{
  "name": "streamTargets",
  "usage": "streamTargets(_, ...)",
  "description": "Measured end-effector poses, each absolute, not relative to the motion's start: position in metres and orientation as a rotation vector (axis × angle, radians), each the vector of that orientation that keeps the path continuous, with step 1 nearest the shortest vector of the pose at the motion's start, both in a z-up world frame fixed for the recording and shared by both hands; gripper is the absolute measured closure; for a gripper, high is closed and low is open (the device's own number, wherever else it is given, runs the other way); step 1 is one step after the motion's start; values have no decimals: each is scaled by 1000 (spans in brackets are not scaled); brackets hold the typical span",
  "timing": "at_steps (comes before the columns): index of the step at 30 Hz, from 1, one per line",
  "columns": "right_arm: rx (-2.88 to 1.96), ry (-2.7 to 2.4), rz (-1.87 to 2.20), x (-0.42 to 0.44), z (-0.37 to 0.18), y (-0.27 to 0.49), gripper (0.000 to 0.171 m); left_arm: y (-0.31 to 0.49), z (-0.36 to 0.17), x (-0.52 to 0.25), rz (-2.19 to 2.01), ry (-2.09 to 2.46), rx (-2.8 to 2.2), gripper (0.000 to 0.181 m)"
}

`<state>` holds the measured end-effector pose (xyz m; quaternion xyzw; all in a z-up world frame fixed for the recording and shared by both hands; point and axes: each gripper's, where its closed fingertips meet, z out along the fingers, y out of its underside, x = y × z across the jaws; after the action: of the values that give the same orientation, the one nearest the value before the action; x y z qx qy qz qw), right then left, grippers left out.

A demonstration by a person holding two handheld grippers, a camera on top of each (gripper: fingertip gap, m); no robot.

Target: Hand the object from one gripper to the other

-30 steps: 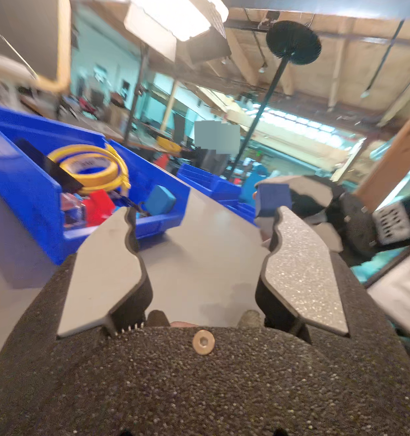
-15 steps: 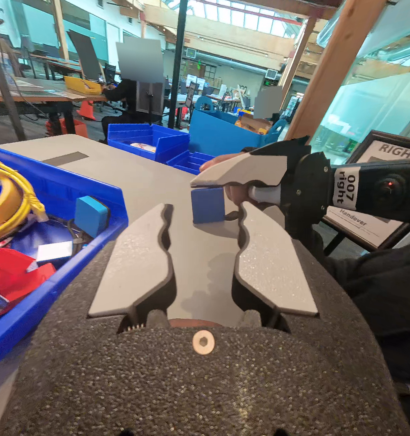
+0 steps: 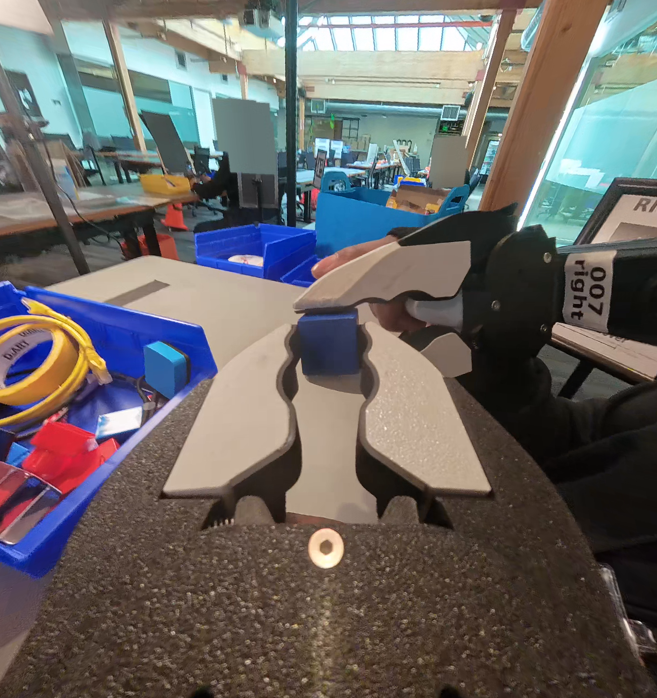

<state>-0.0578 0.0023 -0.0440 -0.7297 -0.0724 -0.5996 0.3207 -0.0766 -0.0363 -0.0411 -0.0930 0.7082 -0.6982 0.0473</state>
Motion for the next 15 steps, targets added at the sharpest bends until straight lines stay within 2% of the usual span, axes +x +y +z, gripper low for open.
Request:
streamTargets(4,-1731,-64,-1601,-57,-17,-4,141,-23,-10,-75,-2316,1906,-360,151)
streamTargets(8,-1458,12,-1553,-71,12,-4,140,14,34,-74,-2928,1417,-569,151)
streamTargets(11,-1398,25,-1453,-79,13,8,140,26,39,-76,-3276,1168,-686,151)
streamTargets(15,-1389,20,-1492,-78,8,19,136,15,26,-79,-3481,1042,-818,152)
